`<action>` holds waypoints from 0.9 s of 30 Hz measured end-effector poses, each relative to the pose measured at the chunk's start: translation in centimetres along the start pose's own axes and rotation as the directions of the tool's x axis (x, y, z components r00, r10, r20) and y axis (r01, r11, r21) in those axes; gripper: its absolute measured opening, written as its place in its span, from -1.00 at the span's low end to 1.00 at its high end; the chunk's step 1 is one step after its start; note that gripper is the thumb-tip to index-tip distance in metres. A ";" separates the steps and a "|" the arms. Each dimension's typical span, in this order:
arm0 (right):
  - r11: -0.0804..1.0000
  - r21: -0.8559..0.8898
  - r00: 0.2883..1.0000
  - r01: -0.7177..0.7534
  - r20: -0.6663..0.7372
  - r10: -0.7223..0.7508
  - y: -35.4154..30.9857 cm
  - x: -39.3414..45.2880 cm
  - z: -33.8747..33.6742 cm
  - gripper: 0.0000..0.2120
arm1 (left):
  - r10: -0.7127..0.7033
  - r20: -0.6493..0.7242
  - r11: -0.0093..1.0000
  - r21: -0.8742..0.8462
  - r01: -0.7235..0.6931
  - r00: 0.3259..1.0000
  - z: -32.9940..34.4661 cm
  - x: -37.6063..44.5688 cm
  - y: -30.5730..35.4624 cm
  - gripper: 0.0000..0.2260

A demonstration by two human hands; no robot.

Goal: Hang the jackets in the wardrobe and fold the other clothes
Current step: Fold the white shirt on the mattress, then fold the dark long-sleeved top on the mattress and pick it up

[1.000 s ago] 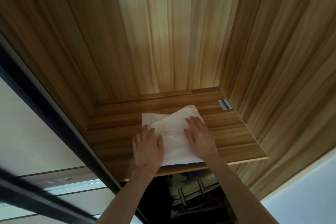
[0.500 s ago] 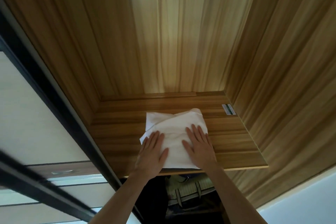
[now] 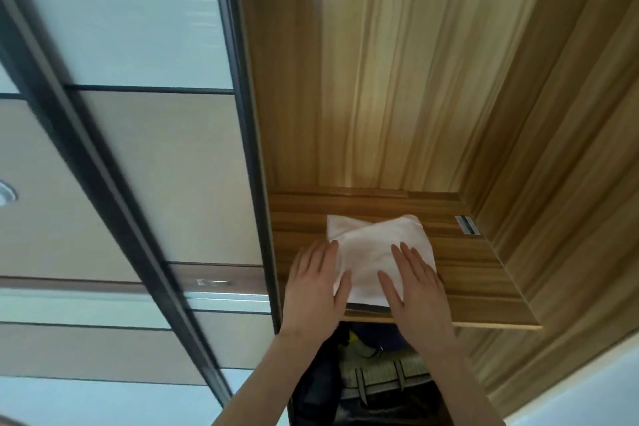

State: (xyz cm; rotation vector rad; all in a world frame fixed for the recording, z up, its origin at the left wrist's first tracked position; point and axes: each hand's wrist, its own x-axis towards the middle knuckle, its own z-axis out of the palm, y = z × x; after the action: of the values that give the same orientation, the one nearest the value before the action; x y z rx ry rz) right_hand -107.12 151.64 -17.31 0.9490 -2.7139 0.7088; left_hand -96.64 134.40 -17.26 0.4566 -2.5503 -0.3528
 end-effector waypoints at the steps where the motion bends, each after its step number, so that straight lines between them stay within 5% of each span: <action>1: 1.000 0.006 1.000 0.013 -0.016 -0.013 -1.4 -0.9 -0.7 -0.40 | -0.006 -0.047 1.000 -0.012 0.005 0.999 -1.2 -1.2 -0.2 -0.56; 4: 0.998 0.033 0.997 0.057 -0.060 -0.055 -5.7 -3.7 -2.3 -0.40 | -0.088 -0.164 0.995 -0.052 0.080 0.983 -5.2 -5.4 -1.2 -0.59; 13: 0.964 0.088 0.967 0.252 0.014 -0.254 -20.4 -12.2 -2.9 -0.34 | -0.251 -0.233 0.960 0.063 0.272 0.940 -18.9 -21.0 -8.3 -0.51; 27: 0.648 0.344 0.689 0.679 0.006 -0.725 -46.8 -25.4 1.5 -0.35 | -0.533 -0.562 0.662 0.188 0.726 0.632 -39.0 -44.3 -18.0 -0.55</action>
State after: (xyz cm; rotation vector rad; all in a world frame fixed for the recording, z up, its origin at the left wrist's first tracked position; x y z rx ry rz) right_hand -58.09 132.66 -8.95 2.0445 -2.0328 0.9202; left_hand -35.56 128.93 -10.61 1.4582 -1.8801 0.0601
